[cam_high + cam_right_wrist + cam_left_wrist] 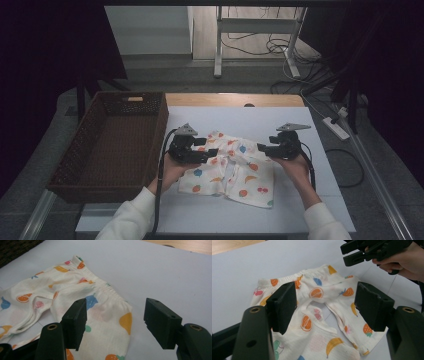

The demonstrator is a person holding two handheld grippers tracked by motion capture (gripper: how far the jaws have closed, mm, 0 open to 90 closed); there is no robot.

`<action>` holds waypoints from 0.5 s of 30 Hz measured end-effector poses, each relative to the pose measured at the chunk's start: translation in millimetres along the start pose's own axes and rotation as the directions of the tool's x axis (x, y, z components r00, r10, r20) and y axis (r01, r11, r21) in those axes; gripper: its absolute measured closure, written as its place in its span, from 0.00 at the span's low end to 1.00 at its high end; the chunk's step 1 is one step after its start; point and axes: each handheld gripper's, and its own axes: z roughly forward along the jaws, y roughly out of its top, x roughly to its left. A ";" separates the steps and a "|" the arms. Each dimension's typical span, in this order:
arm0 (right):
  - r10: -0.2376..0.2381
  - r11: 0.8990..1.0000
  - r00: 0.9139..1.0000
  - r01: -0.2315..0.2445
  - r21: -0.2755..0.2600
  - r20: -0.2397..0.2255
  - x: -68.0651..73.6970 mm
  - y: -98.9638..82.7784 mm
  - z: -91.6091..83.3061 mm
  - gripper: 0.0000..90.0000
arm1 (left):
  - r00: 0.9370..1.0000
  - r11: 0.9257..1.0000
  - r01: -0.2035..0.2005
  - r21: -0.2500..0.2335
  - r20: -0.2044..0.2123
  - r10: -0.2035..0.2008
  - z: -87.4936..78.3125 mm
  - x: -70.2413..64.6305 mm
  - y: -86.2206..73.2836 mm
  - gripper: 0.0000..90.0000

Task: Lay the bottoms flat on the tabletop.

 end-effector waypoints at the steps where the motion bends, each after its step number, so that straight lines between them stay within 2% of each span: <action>1: -0.001 1.000 1.000 0.001 0.002 0.001 -0.7 0.0 1.2 0.40 | 1.000 1.000 0.001 0.000 -0.001 -0.001 0.1 0.1 -0.1 0.37; 15: 0.003 0.999 1.000 -0.004 0.042 0.020 -6.2 1.7 23.3 0.44 | 1.000 1.000 -0.004 0.005 -0.003 0.004 2.1 -1.2 0.2 0.37</action>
